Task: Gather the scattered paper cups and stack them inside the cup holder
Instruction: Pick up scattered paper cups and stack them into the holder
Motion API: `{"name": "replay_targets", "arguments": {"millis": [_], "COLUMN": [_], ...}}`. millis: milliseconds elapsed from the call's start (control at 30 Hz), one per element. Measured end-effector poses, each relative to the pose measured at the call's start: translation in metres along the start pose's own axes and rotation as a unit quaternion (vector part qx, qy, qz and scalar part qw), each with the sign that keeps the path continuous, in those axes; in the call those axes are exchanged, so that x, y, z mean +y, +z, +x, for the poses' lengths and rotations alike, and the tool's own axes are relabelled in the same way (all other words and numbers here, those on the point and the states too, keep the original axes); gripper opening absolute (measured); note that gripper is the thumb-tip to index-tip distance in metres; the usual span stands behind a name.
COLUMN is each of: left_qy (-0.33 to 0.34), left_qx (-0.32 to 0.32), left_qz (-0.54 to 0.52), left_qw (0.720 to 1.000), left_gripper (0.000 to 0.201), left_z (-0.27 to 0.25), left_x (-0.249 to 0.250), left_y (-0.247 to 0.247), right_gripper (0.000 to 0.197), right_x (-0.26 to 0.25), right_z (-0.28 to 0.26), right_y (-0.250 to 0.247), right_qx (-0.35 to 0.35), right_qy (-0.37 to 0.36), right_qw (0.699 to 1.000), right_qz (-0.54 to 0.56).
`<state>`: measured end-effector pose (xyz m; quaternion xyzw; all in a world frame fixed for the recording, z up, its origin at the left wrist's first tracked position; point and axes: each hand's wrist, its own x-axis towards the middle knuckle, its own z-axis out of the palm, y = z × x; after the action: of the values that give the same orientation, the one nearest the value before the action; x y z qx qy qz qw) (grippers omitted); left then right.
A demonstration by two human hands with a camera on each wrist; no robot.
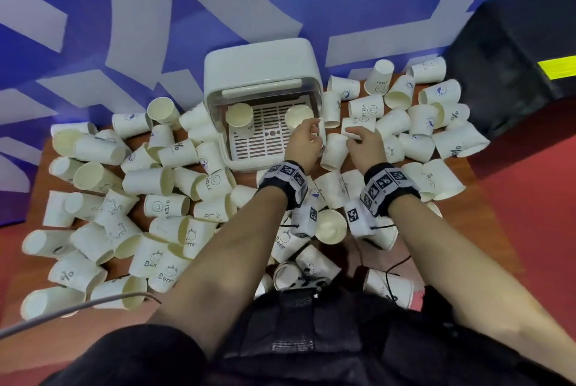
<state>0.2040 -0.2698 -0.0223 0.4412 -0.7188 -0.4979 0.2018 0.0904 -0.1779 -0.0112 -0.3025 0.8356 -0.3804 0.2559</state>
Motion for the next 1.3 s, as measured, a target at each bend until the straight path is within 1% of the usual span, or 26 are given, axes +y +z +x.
{"name": "replay_targets", "arguments": {"millis": [133, 267, 400, 533, 667, 800, 900, 1100, 1200, 1300], "left_qy": [0.011, 0.007, 0.01, 0.005, -0.005, -0.02, -0.045, -0.074, -0.101, -0.123], "left_qx": [-0.034, -0.048, -0.078, -0.125, -0.155, -0.177, -0.194, -0.224, -0.216, -0.218], "left_qz": [-0.026, -0.059, -0.08, -0.063, -0.038, -0.001, 0.03, 0.105, 0.094, 0.075], "left_qw": [0.999, 0.997, 0.994, 0.99, 0.987, 0.984, 0.979, 0.966, 0.967, 0.965], "left_gripper": [0.038, 0.034, 0.035, 0.036, 0.037, 0.04, 0.045, 0.058, 0.057, 0.058], "left_z": [-0.013, -0.017, -0.018, -0.013, -0.008, 0.001, 0.012, 0.031, 0.037, 0.042], "left_x": [0.018, 0.039, 0.063, 0.081, 0.094, 0.104, 0.106, 0.097, 0.095, 0.092], "left_y": [0.036, 0.081, 0.125, 0.163, 0.19, 0.213, 0.23, 0.257, 0.264, 0.268], "right_gripper": [0.031, 0.03, 0.03, 0.031, 0.034, 0.038, 0.044, 0.047, 0.043, 0.039], "right_x": [0.024, 0.045, 0.07, 0.097, 0.121, 0.141, 0.156, 0.175, 0.179, 0.183], "right_z": [-0.011, -0.01, -0.007, 0.004, 0.021, 0.037, 0.047, 0.068, 0.078, 0.085], "right_y": [-0.037, -0.083, -0.13, -0.169, -0.189, -0.203, -0.21, -0.215, -0.213, -0.212], "right_qx": [0.029, 0.06, 0.086, 0.118, 0.132, 0.112, 0.09, 0.056, 0.039, 0.031], "right_qy": [0.037, 0.057, 0.085, 0.12, 0.16, 0.193, 0.203, 0.224, 0.235, 0.23], "right_qw": [0.998, 0.993, 0.987, 0.977, 0.968, 0.967, 0.969, 0.967, 0.966, 0.968], "right_qz": [0.036, 0.078, 0.106, 0.132, 0.144, 0.121, 0.11, 0.109, 0.1, 0.095]}}
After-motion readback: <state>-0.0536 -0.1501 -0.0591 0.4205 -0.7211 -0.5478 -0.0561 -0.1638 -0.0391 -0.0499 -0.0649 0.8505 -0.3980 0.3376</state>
